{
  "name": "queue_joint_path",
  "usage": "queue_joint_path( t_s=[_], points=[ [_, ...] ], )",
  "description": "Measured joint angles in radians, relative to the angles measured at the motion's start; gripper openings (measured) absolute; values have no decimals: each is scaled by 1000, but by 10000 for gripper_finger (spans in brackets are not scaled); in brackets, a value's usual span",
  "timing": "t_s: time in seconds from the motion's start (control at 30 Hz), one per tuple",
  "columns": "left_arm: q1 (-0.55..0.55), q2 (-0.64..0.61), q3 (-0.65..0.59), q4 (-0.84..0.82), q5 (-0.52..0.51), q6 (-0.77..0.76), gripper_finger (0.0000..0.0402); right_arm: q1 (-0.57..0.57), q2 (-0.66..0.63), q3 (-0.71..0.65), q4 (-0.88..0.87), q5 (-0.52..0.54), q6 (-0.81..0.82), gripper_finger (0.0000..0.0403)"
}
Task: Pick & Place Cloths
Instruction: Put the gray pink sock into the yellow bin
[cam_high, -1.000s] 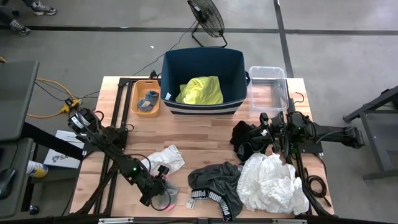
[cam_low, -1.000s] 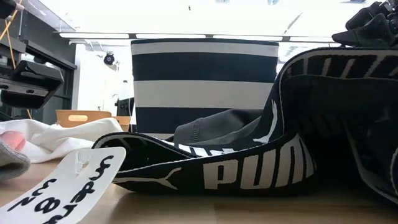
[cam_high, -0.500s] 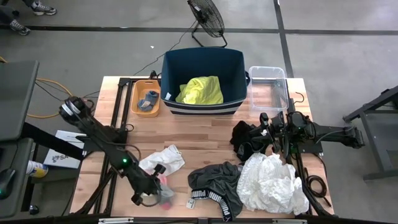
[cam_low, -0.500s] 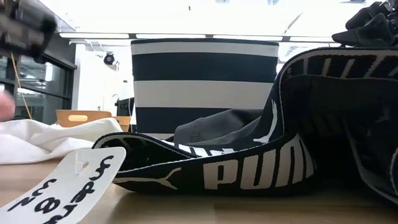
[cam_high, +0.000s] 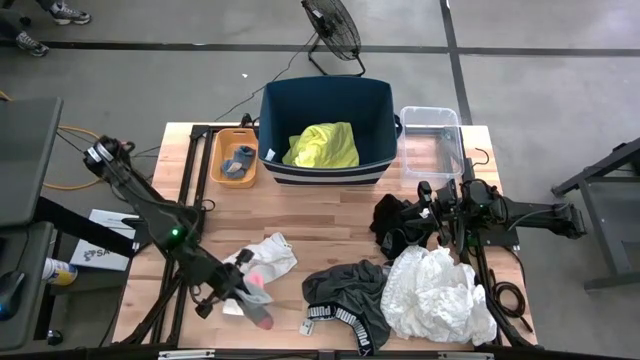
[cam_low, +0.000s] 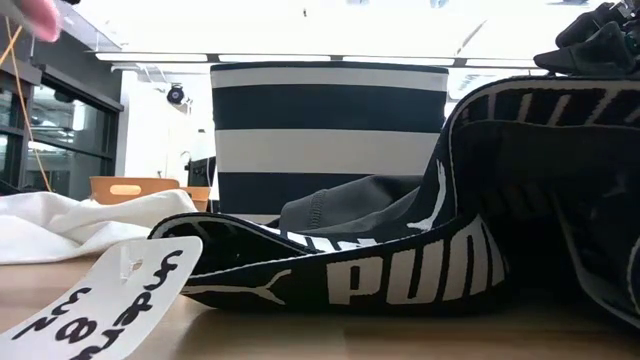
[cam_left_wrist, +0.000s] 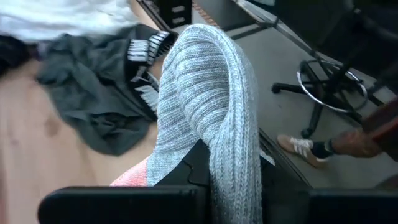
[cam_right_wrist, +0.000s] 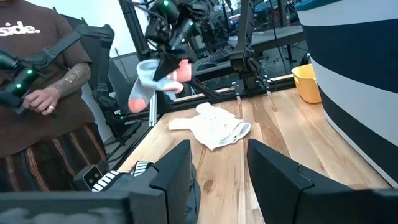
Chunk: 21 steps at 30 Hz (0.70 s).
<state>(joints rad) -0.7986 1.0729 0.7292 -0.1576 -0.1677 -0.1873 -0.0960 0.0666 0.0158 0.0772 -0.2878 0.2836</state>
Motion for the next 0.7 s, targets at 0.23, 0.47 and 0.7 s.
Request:
queue_joint_path(
  t_s=[0.23,0.47,0.7],
  points=[
    [0,-127,2,-99,-74,-1,24,0,0,0,0,0,0,149],
    [0,-249,2,-209,-180,-1,24,0,0,0,0,0,0,149],
    [16,-356,-6,-347,-293,-27,24,0,0,0,0,0,0,149]
  ],
)
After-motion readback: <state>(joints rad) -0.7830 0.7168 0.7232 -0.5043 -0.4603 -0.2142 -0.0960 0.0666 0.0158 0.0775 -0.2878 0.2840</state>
